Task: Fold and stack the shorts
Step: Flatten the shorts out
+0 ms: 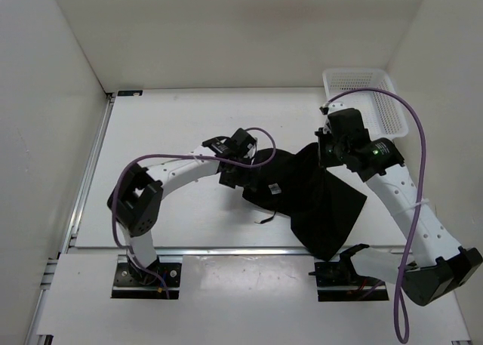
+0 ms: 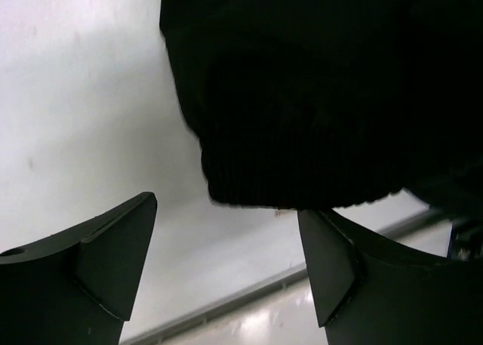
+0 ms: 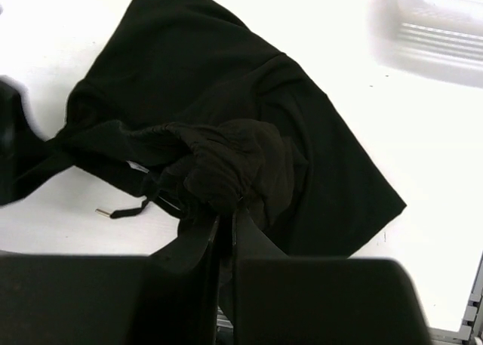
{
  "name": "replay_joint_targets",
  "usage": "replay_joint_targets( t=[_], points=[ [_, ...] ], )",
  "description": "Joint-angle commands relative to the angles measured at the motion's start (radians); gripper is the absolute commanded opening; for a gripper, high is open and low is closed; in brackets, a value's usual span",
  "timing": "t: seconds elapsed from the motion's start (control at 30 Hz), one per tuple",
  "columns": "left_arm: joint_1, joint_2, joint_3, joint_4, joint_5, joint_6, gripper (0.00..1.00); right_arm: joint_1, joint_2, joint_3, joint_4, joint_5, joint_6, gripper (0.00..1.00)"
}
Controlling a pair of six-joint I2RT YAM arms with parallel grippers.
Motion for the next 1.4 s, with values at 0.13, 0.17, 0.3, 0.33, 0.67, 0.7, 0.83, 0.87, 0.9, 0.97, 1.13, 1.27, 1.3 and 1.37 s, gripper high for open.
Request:
replay_joint_targets(
  t=[0.13,0.17,0.3,0.33,0.67,0.7,0.83,0.87,0.9,0.97,1.13,1.27,1.3,1.37],
  points=[
    [0.001,0.124,0.135,0.085,-0.043,-0.031,0.69,-0.032,-0.045,0.024,0.041,-0.057,-0.034,0.00],
    [0.001,0.124,0.144,0.085,-0.052,-0.031,0.63,-0.032,-0.045,0.024,0.041,-0.066,-0.034,0.00],
    [0.055,0.065,0.135,0.085,-0.098,-0.042,0.10,-0.032,-0.034,0.060,0.051,-0.112,-0.024,0.00],
    [0.111,0.043,0.126,0.076,-0.098,-0.042,0.10,-0.032,-0.020,0.071,0.063,-0.141,-0.024,0.00],
    [0.369,-0.213,0.343,-0.131,-0.048,0.110,0.10,-0.032,0.021,0.203,0.103,-0.207,-0.035,0.00],
    [0.370,-0.225,0.432,-0.157,-0.048,0.133,0.10,-0.032,0.021,0.221,0.103,-0.218,-0.035,0.00],
    [0.403,-0.245,0.716,-0.286,-0.068,0.159,0.10,-0.032,0.044,0.350,0.161,-0.316,-0.035,0.00],
    [0.414,-0.226,0.788,-0.350,-0.089,0.159,0.10,-0.032,0.082,0.437,0.161,-0.345,-0.035,0.00],
    [0.443,-0.215,0.863,-0.384,-0.089,0.159,0.10,-0.032,0.101,0.480,0.161,-0.377,-0.035,0.00],
    [0.474,-0.206,1.064,-0.445,-0.098,0.159,0.10,-0.010,0.129,0.548,0.161,-0.460,-0.023,0.00],
    [0.529,-0.392,1.016,-0.384,-0.207,0.106,0.10,0.123,0.129,0.600,0.161,-0.496,-0.014,0.00],
    [0.540,-0.482,1.051,-0.384,-0.330,0.084,0.10,0.261,0.097,0.600,0.143,-0.502,-0.023,0.00],
    [0.540,-0.491,1.069,-0.384,-0.370,0.084,0.10,0.284,0.096,0.600,0.143,-0.491,-0.023,0.00],
    [0.540,-0.491,1.129,-0.375,-0.405,0.113,0.10,0.342,0.087,0.600,0.143,-0.459,-0.023,0.00]
  ],
)
